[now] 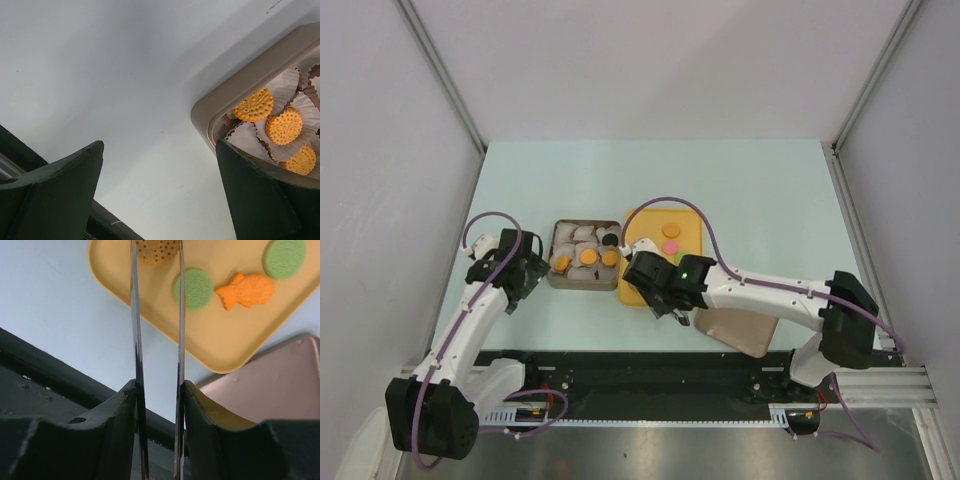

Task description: Pack the cookies

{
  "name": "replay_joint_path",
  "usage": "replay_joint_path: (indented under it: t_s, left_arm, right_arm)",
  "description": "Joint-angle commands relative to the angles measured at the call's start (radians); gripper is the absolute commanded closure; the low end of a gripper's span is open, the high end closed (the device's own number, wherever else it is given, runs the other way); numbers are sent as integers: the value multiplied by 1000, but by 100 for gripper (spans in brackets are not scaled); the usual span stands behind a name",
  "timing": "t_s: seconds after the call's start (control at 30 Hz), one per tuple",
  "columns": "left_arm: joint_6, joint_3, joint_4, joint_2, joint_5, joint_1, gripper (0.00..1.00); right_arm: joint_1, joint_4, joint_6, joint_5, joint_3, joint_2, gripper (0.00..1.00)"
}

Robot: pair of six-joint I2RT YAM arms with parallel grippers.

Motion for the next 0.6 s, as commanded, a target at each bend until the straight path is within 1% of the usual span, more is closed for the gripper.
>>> replay_joint_path:
  t_s: [0.0,0.2,0.27,0.33,0.43,0.57]
  left_arm:
    - [20,-6,24,-16,10,1,2]
    - [20,-1,26,-8,14,1,2]
    - [20,0,27,-2,17,1,2]
    - [20,0,29,4,17,1,2]
    - [23,0,29,9,16,1,2]
    - [24,3,29,20,11,1,2]
  right_arm:
    - [-26,-47,8,62,7,-151,69]
    - [-79,-73,-15,105,55,-231,71]
    - [-90,-38,-28,102,66,-239,72]
    - [-93,28,-40,62,81,-242,72]
    - [-98,103,-64,-3,108,-204,72]
    - [-98,142,-107,-49,161,-117,72]
